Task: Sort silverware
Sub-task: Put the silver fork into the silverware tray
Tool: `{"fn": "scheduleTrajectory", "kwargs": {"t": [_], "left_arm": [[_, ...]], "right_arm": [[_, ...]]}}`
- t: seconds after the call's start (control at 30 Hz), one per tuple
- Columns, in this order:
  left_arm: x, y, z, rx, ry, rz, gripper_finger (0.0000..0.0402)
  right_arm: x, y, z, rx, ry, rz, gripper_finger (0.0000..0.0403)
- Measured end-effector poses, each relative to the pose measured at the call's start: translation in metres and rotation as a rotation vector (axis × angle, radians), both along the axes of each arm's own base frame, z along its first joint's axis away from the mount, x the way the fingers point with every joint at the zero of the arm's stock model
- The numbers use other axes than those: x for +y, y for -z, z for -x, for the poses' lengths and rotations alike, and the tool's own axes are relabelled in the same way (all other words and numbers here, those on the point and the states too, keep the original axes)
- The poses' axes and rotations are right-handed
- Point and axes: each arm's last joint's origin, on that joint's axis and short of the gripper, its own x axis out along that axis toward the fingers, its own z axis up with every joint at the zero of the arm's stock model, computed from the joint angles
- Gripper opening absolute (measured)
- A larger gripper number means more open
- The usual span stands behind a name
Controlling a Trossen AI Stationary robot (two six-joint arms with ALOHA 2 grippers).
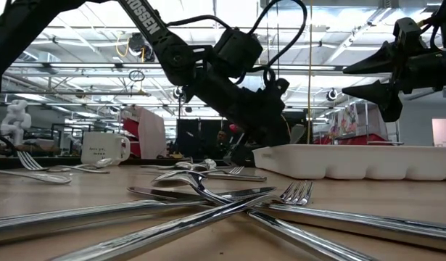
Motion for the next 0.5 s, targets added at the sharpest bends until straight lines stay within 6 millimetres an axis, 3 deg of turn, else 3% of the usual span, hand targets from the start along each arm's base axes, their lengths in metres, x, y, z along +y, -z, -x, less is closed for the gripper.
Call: {"fn": "scheduleTrajectory", "kwargs": {"t": [0.5], "left_arm": [[-0.023,-0.006,0.002,-0.029,-0.126,0.100,0.0060]], "right_arm": [[0.000,0.000,0.000,0.000,0.004,0.000,0.0204]]}}
